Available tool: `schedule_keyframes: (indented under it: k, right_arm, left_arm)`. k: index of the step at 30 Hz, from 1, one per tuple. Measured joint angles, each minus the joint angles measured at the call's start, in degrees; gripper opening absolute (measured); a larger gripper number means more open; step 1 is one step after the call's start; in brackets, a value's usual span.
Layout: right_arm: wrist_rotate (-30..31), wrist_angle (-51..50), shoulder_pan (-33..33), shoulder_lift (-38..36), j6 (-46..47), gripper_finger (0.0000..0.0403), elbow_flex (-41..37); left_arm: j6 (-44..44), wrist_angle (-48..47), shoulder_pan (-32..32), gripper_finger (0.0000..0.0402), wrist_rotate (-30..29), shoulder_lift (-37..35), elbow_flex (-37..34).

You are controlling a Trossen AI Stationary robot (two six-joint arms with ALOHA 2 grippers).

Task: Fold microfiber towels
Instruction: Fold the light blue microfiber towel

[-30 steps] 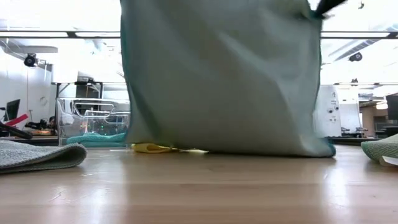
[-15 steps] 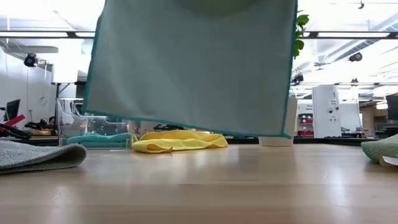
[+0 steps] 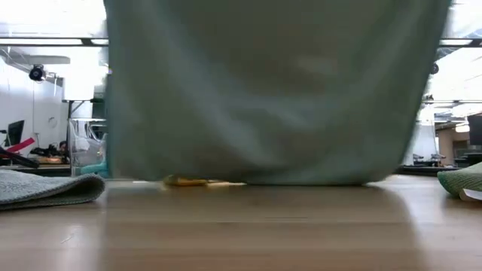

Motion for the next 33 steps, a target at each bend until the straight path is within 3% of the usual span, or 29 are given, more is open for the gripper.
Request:
schedule_keyframes:
  k: [7, 13, 18, 28, 33]
  right_arm:
    - [-10.89, 13.27, 4.45, 3.73, 8.92, 0.0008, -9.42]
    - [-16.37, 27.59, 3.85, 5.21, 9.08, 0.0008, -16.89]
    - [-15.15, 26.64, 0.6, 4.96, 8.33, 0.0008, -19.41]
    - [-14.2, 20.19, -11.17, 4.7, -1.13, 0.0008, -20.57]
    - [-14.19, 18.1, -17.38, 4.7, -4.69, 0.0008, -21.45]
  left_arm:
    - [-17.64, 3.61, -3.97, 0.0, 2.04, 15.24, 1.85]
    - [-26.51, 2.83, -3.98, 0.0, 7.25, 23.91, 3.83]
    - [-27.61, 0.32, -3.77, 0.0, 7.01, 25.35, 4.2]
    - [-33.7, -19.13, -2.98, 0.0, -4.54, 22.11, 4.22]
    - [-34.88, -23.78, -0.85, 0.0, -6.19, 22.56, 4.15]
